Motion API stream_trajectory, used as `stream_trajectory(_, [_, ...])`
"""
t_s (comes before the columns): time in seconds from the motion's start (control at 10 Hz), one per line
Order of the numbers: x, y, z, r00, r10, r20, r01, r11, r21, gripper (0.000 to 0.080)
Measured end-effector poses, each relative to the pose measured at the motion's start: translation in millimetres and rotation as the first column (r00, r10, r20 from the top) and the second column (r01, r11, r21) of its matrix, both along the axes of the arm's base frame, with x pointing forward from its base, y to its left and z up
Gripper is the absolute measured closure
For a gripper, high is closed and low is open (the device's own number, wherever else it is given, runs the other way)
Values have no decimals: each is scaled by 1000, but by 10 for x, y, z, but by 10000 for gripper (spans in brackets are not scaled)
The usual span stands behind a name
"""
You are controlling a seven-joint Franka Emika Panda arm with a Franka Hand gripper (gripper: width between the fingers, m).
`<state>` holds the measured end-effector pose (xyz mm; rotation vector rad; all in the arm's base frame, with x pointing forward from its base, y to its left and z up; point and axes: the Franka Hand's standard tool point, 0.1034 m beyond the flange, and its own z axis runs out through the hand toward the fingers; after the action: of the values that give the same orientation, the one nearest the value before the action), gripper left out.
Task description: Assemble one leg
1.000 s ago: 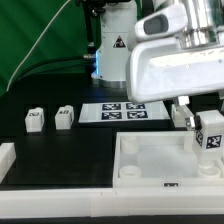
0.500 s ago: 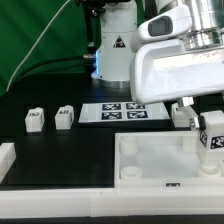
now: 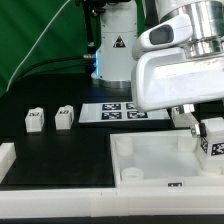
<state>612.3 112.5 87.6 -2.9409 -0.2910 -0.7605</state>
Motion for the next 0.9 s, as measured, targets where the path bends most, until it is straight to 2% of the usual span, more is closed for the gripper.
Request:
stream_trajectory(0.3, [13,13,2,997,-7,75,7,1000,-1,506])
stream_trajectory(0.5, [-1,22,13,997,-6,82,6,1000,-2,506])
stream_trajectory(0.6, [7,7,55,997,-5,77,6,1000,-3,433])
stream_trajectory(0.7, [13,-16,92,998,-6,67,6,1000,-3,276])
stream_trajectory(0.8, [22,-22,120,998,-7,69,7,1000,-3,276])
stream_trajectory(0.9, [33,-27,152,997,-7,72,7,1000,-3,177])
